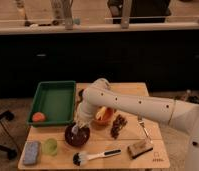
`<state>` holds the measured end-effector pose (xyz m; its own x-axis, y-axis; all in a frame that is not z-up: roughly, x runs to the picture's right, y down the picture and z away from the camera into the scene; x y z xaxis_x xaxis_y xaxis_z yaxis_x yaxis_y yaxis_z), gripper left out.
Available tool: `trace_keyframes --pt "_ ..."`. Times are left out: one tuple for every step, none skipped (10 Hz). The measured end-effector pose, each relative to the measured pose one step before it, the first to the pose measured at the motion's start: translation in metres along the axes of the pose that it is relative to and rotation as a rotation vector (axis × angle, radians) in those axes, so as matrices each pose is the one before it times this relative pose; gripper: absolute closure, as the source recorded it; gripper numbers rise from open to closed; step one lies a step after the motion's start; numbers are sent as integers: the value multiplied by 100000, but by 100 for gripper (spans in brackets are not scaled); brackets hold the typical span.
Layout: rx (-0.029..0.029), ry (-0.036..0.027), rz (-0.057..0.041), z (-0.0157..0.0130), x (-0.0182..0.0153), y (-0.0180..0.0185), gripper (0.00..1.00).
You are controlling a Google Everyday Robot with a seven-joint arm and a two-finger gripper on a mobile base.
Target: Wipe purple bowl with towel
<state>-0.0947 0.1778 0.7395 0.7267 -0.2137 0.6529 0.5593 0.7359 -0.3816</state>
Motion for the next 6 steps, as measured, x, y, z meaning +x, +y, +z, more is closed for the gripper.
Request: trace_keyframes --pt "627 -2648 -1553 -213 -751 564 99" --pt "431 -2333 -1017 -118 -596 314 99" --pt "265 -2319 -638 -59 -535 296 99" --pt "-146 -2079 -925 95 -711 136 99" --pt "-131 -4422 -923 439 -913 22 99" --pt "461 -4558 62 291 -407 -154 99"
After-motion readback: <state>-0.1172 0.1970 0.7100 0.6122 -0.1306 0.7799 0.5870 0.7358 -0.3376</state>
